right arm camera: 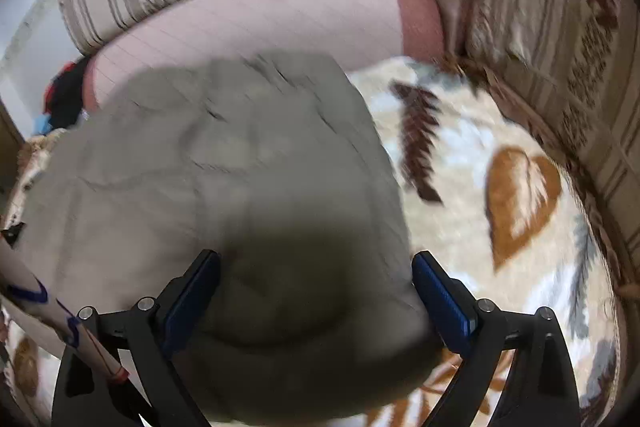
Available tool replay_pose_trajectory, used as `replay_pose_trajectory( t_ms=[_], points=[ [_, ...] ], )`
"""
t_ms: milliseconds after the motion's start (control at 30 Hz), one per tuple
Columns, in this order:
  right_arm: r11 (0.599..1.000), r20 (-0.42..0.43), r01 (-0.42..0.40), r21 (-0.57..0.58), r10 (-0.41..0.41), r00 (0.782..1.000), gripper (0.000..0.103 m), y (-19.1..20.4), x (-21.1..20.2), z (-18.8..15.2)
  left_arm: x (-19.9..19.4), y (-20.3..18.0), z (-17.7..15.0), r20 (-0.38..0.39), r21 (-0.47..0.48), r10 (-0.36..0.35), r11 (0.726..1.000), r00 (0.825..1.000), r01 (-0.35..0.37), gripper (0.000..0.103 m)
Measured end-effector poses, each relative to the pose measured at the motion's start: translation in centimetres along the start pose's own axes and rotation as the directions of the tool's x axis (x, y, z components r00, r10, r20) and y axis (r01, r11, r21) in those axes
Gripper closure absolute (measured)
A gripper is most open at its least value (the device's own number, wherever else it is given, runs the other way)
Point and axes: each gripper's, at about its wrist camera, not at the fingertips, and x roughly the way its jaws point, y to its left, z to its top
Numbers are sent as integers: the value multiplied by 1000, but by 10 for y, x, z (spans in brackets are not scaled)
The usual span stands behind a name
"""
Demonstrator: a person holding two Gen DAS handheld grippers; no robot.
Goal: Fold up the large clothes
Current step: 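Lay the folded jacket bundle on the blanket and open both tools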
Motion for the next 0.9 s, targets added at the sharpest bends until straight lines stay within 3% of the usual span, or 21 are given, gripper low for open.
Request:
replay_pose_trajectory(
  t_ms=[133, 267, 367, 467, 533, 600, 667, 767, 900],
  points=[
    [997, -10, -18, 81, 19, 1000, 4, -21, -15, -1, -24, 22, -1, 23, -36, -31, 999, 999, 31, 12],
    [991, -25, -76, 108, 79, 997, 4, -34, -31, -10, -31, 52, -14, -18, -140, -137, 981, 990, 133, 12],
    [963, -43, -173, 206, 186, 982, 4, -51, -36, -29, -30, 76, -34, -39, -252, -285, 930, 958, 267, 13],
    [919, -58, -263, 292, 292, 955, 4, -59, -34, -51, -26, 87, -48, -22, -295, -381, 886, 924, 358, 13],
    [892, -56, -307, 334, 343, 937, 4, -59, -29, -60, -20, 85, -55, -19, -309, -448, 853, 894, 421, 12],
    [875, -52, -330, 356, 371, 927, 4, -54, -22, -63, -3, 74, -59, -43, -324, -543, 802, 839, 502, 11],
    [849, -66, -364, 382, 418, 906, 4, -44, -6, -61, 12, 58, -61, -83, -331, -578, 784, 812, 525, 10],
    [838, -81, -351, 418, 419, 904, 6, -31, 12, -55, 16, 37, -52, -94, -272, -534, 826, 840, 495, 13],
    [844, -59, -350, 407, 406, 912, 25, -29, 17, -27, 24, 22, -27, -108, -258, -504, 847, 857, 465, 22]
  ],
)
